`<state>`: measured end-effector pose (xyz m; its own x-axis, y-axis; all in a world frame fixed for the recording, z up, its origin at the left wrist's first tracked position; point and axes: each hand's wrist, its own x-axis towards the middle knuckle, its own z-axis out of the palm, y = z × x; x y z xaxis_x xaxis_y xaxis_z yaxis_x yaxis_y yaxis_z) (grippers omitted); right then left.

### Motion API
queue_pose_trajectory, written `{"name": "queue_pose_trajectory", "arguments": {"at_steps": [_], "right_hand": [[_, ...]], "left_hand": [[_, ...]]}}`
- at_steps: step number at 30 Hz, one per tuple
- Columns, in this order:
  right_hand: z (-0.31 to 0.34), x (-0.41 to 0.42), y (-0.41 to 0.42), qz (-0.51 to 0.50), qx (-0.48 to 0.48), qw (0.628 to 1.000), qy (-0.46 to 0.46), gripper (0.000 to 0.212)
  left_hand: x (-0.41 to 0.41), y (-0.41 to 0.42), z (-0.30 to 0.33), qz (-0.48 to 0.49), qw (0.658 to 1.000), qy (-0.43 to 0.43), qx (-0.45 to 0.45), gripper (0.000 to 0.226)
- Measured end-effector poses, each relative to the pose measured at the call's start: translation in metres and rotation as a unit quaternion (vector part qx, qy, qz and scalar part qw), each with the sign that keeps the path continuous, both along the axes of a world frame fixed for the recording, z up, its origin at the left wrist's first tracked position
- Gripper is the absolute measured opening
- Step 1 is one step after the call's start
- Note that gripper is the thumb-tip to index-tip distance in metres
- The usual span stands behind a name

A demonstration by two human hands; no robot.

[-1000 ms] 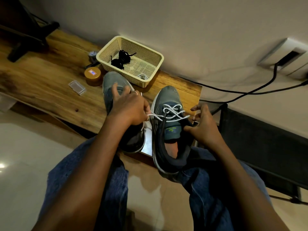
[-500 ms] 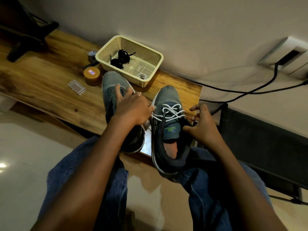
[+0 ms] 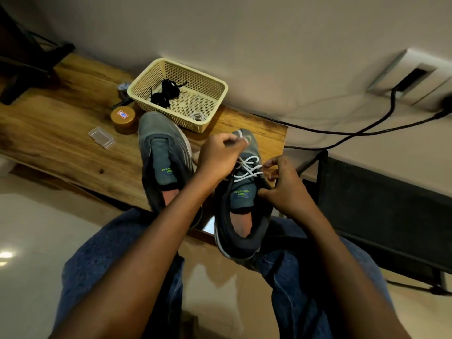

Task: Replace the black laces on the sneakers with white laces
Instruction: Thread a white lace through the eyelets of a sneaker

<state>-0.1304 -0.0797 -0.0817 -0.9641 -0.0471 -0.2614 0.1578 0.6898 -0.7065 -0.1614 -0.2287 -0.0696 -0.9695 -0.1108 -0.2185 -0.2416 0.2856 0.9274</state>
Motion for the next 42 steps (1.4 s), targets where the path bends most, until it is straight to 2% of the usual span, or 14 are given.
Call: {"name": "queue_pose_trajectory", "arguments": {"at_steps": [3,6,14,18,23,26,30,34,42], "right_hand": [[-0.001,0.000,0.001,0.003,-0.003,1.000,0.000,0.051],[-0.001,-0.001,0.001,0.004,-0.009,1.000,-0.007,0.050],[0.000,0.000,0.001,0.011,-0.014,1.000,-0.010,0.050],[0.001,0.000,0.001,0.013,-0.020,1.000,-0.008,0.045],[0.004,0.000,0.003,-0.068,-0.065,0.996,-0.003,0.025],[0.011,0.000,0.008,-0.097,-0.105,0.988,-0.054,0.016],[0.020,0.002,0.017,-0.093,-0.177,0.973,-0.118,0.008],[0.021,0.000,0.020,-0.111,-0.184,0.967,-0.137,0.008],[0.023,-0.001,0.019,-0.135,-0.218,0.951,-0.170,0.013]], "left_hand": [[-0.006,0.001,0.015,0.076,0.990,0.101,0.057,0.021],[-0.017,-0.010,0.020,0.154,0.969,0.149,0.119,0.023],[-0.028,-0.026,0.019,0.190,0.959,0.191,0.087,0.025],[-0.025,-0.022,0.018,0.125,0.974,0.179,0.056,0.028],[-0.012,-0.018,0.014,-0.062,0.984,0.156,-0.052,0.025],[0.000,-0.012,0.017,-0.130,0.975,0.129,-0.123,0.016],[0.011,-0.008,0.020,-0.216,0.933,0.080,-0.277,0.012],[0.011,-0.011,0.020,-0.233,0.920,0.057,-0.311,0.013],[0.015,-0.004,0.010,-0.237,0.905,0.078,-0.346,0.012]]}}
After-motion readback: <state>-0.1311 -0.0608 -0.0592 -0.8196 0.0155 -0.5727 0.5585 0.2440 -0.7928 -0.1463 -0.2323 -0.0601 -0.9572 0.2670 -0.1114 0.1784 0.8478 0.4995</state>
